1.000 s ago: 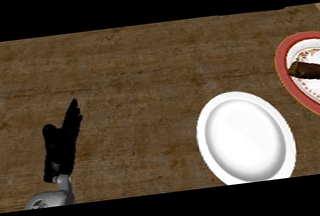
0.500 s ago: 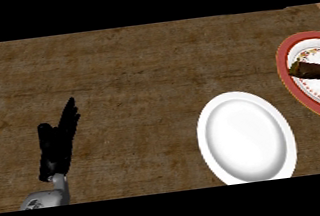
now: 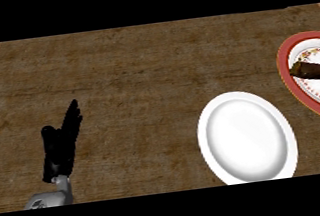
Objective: Pick the sweet potato from the plate and place it in the plate
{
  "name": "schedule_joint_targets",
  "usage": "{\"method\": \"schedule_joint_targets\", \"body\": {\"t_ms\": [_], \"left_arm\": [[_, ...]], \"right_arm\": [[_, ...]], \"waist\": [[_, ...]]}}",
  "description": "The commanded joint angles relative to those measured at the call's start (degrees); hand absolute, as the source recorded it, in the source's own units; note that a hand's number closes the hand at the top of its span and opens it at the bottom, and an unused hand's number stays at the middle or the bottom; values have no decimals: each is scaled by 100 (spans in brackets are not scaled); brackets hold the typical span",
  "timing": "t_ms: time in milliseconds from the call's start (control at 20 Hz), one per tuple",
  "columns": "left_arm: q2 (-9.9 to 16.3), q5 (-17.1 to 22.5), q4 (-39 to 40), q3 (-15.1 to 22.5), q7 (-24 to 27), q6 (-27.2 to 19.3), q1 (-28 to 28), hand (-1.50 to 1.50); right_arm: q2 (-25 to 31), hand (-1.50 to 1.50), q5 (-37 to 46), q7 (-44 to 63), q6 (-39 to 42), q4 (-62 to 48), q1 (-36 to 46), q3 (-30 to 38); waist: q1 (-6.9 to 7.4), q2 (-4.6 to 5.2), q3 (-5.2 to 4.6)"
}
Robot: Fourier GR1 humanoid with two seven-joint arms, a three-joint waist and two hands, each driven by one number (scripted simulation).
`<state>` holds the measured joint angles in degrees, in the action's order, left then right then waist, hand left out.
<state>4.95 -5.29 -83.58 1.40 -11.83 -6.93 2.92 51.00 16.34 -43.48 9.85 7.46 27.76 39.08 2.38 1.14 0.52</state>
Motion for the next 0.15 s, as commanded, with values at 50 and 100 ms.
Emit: {"method": "schedule_joint_targets", "body": {"t_ms": [50,100], "left_arm": [[-65,-102,43,93,216,-39,-171,0],[-29,-55,-36,14,-189,-62,263,0]], "right_arm": [[135,-150,19,145,-39,-25,-104,-9],[-102,-150,72,-2,-410,22,-140,-50]], "waist": [[9,2,0],[1,13,8]]}}
